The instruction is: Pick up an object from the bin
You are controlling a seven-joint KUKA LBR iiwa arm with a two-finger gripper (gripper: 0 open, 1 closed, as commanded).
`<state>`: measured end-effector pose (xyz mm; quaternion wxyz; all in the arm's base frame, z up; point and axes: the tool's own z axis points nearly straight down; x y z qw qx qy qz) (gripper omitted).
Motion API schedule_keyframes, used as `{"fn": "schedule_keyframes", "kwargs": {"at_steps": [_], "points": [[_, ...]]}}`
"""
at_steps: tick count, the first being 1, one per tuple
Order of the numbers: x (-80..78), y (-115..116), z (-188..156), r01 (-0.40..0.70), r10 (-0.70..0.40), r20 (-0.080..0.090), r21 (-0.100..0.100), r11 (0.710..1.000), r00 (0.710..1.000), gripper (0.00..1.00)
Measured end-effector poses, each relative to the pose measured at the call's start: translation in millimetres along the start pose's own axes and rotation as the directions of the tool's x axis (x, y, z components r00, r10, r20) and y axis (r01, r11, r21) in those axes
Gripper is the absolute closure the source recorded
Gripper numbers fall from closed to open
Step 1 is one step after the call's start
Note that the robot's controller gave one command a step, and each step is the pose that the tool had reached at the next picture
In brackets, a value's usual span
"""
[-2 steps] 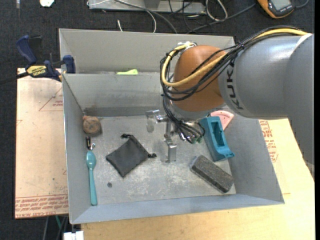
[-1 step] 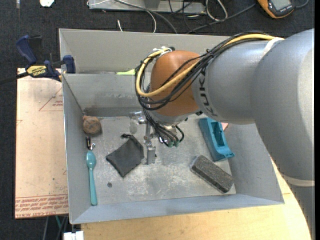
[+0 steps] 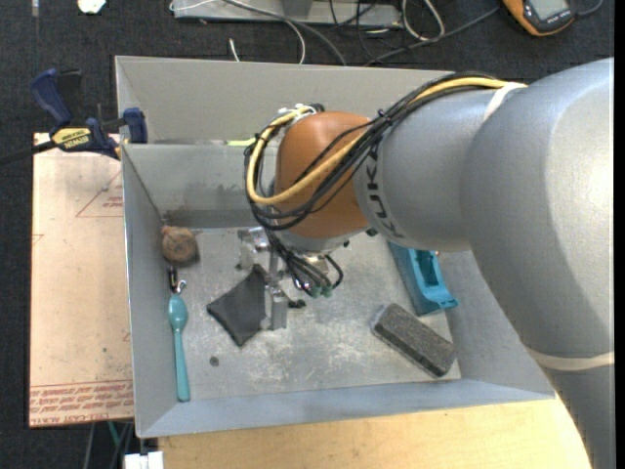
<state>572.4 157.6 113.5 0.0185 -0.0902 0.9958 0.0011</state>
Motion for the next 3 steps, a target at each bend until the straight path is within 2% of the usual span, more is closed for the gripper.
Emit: {"fn": "schedule_keyframes", "kwargs": {"at_steps": [1, 2, 3], "points": [[1.5, 7, 29, 0.012, -0.012, 0.0, 0.001, 1.0, 1.0, 0.0], [6.3, -2, 40, 0.13, -0.13, 0.003, 0.003, 0.992, 0.992, 1.0], [6.3, -2, 40, 0.13, -0.13, 0.003, 0.003, 0.991, 0.991, 1.0]]}}
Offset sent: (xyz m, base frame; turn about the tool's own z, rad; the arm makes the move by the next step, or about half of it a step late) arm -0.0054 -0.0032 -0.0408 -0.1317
